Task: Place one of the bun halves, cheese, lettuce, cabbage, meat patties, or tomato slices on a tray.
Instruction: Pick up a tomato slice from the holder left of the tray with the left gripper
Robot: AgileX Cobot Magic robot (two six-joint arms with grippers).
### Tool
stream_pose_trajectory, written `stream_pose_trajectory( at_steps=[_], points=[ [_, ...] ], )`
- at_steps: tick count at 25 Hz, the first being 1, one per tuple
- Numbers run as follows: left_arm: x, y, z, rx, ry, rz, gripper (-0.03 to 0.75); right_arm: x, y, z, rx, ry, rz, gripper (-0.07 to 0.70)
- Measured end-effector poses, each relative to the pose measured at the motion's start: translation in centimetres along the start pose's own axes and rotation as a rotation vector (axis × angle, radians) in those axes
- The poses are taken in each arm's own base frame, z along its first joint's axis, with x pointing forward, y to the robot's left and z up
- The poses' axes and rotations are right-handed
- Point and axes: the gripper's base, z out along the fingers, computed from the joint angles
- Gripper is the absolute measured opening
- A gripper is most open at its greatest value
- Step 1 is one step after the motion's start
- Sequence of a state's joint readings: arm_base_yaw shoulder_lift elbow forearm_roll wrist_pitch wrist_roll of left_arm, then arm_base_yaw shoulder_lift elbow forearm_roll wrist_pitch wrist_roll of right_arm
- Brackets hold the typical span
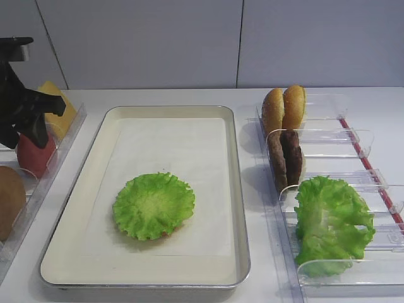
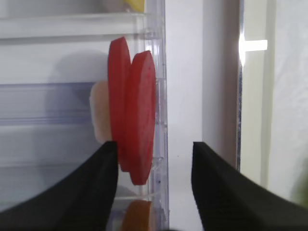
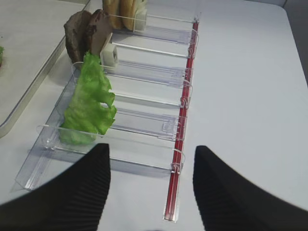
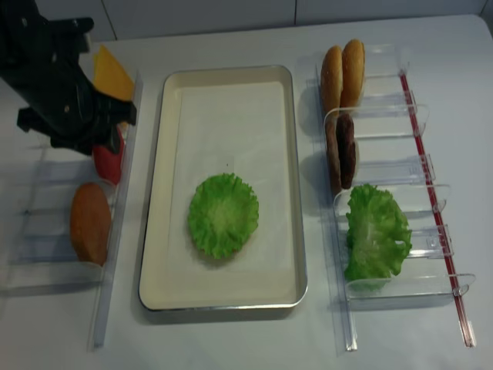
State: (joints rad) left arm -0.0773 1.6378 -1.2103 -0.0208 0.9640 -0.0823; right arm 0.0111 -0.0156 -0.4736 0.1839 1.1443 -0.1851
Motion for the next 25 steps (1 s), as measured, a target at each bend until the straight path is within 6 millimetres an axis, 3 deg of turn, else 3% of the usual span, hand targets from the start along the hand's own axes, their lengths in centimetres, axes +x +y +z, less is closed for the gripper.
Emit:
stream_pose_trajectory(
  at_steps=[9,25],
  points=[
    [-0.15,-0.01,0.14,0.0,0.004,0.006,0.262,0.0,0.0,0.0,0.0,0.0,0.0,0.415],
    [0.13,-0.3,0.14,-0.002,0.031,-0.007,0.257,0.0,0.0,0.0,0.0,0.0,0.0,0.415]
  ],
)
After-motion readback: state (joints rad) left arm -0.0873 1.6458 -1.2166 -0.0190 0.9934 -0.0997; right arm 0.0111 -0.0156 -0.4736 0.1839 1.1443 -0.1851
